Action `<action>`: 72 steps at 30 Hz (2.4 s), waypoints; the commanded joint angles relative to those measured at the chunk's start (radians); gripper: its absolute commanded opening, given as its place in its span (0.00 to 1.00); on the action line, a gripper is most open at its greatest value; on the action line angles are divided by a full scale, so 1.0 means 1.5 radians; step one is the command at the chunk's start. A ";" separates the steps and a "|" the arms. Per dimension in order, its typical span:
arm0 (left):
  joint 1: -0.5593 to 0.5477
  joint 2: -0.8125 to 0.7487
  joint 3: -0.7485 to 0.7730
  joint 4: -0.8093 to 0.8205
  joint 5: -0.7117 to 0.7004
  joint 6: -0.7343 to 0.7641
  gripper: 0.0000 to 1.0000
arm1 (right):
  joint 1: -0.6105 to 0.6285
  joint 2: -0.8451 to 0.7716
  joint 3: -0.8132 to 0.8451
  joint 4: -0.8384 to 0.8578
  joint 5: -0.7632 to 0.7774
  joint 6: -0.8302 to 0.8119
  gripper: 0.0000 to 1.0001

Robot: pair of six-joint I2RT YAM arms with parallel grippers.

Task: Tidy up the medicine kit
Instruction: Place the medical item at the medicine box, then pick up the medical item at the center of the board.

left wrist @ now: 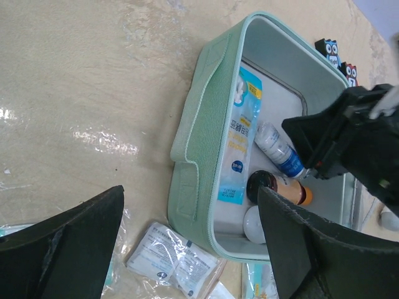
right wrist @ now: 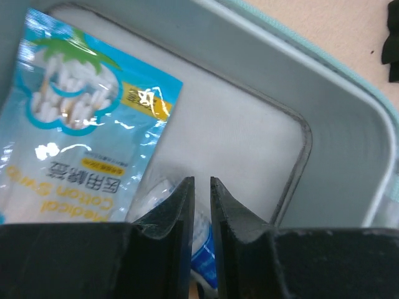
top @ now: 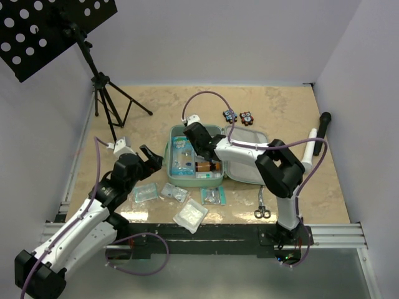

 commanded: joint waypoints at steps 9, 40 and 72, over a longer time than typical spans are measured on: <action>0.004 -0.015 -0.001 0.005 -0.004 0.007 0.92 | -0.005 0.020 0.031 0.007 -0.051 -0.021 0.16; 0.004 -0.003 0.018 -0.035 -0.040 0.007 0.93 | 0.096 -0.290 -0.099 0.049 -0.053 -0.005 0.37; 0.004 -0.026 -0.017 -0.064 -0.022 -0.034 0.94 | 0.445 -0.196 -0.272 0.037 -0.032 0.228 0.66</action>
